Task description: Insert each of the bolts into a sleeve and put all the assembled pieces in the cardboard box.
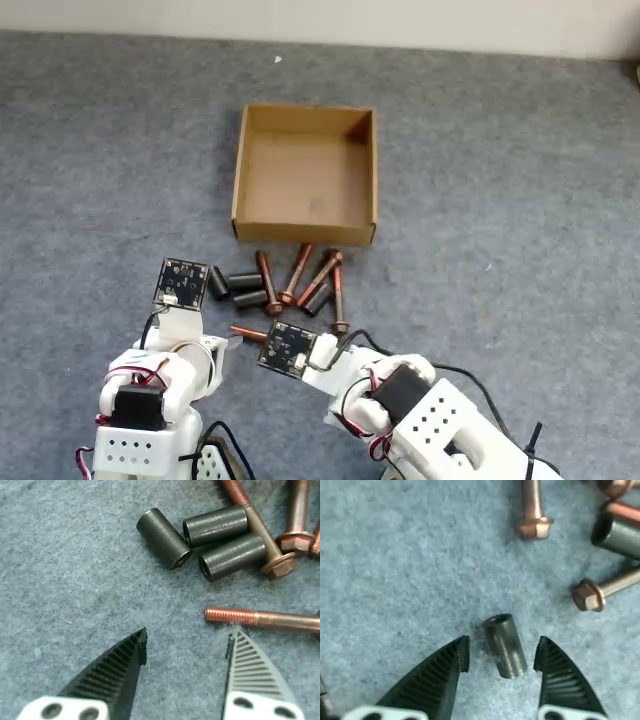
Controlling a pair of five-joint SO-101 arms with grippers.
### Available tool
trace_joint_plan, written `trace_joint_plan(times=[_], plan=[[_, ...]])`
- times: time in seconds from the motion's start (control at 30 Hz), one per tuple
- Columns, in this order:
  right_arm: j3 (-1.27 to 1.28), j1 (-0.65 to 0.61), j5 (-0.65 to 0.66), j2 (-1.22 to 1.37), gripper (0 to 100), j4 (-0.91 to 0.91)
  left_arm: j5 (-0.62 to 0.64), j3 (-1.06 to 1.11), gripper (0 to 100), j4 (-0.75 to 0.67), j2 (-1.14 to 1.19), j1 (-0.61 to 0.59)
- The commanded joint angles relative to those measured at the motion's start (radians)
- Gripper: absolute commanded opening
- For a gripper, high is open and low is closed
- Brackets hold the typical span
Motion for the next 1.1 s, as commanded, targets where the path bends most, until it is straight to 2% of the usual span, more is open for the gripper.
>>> trace_joint_plan(times=[0.0,0.23,0.4,0.7,1.0,1.07], plan=[[0.024,0.094,0.021,0.005,20.5,-0.058,-0.014,0.021,27,0.002,-0.001,0.008],[0.111,0.099,0.048,0.005,20.4,-0.116,-0.014,0.021,27,0.002,-0.001,0.008],[0.124,0.097,0.052,0.004,12.7,-0.131,-0.014,0.021,27,0.002,-0.001,0.008],[0.122,0.096,0.052,0.004,14.5,-0.133,-0.014,0.021,27,0.002,-0.001,0.008],[0.125,-0.024,0.052,0.004,15.9,-0.133,-0.014,0.021,27,0.002,-0.001,0.008],[0.125,-0.028,0.052,0.004,13.2,-0.133,-0.014,0.021,27,0.002,-0.001,0.008]])
